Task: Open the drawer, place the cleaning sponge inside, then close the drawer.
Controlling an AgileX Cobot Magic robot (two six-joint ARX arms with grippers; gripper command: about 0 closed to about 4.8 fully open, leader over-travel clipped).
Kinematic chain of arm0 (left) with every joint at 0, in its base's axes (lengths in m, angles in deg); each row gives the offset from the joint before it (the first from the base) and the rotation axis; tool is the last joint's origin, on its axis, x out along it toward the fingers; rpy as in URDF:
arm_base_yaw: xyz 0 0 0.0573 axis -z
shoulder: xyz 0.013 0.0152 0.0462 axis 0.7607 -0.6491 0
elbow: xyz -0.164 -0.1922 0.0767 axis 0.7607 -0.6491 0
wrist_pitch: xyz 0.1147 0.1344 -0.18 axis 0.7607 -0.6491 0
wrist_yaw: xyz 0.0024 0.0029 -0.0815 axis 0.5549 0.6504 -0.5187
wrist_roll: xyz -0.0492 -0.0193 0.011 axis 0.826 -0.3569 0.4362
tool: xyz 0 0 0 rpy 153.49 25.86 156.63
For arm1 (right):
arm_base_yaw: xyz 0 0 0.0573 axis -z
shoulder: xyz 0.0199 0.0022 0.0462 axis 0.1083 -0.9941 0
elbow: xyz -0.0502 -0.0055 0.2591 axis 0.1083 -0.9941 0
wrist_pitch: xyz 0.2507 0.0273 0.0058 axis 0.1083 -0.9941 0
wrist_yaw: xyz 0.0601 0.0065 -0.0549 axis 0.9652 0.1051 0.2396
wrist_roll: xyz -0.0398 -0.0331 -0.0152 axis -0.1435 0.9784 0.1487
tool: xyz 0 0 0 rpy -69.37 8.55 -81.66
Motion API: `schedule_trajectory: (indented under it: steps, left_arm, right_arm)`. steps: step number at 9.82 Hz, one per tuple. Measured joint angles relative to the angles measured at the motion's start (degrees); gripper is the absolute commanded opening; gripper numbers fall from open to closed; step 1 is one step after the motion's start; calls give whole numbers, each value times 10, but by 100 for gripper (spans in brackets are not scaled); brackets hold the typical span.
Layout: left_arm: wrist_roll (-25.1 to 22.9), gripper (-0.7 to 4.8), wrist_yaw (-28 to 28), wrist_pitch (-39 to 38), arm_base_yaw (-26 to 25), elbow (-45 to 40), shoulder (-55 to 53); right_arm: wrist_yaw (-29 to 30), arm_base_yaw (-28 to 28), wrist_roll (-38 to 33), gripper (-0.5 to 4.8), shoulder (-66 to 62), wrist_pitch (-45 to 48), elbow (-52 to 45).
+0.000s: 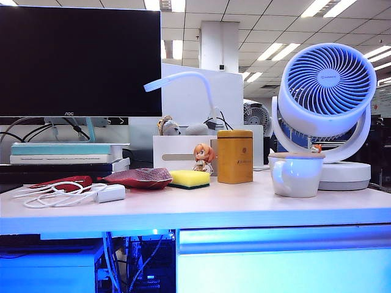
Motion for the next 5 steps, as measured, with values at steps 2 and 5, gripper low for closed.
schedule_trajectory:
  steps: [2,5]
  left_arm:
    - [-24,-5,-71,-17,0,94,-88]
    - [-36,-5,-232,-128,1,262,-209]
  right_arm:
    - [18,0,-84,-5,-73,-4,47]
    - [118,0,-225,-5,-184,-2,68]
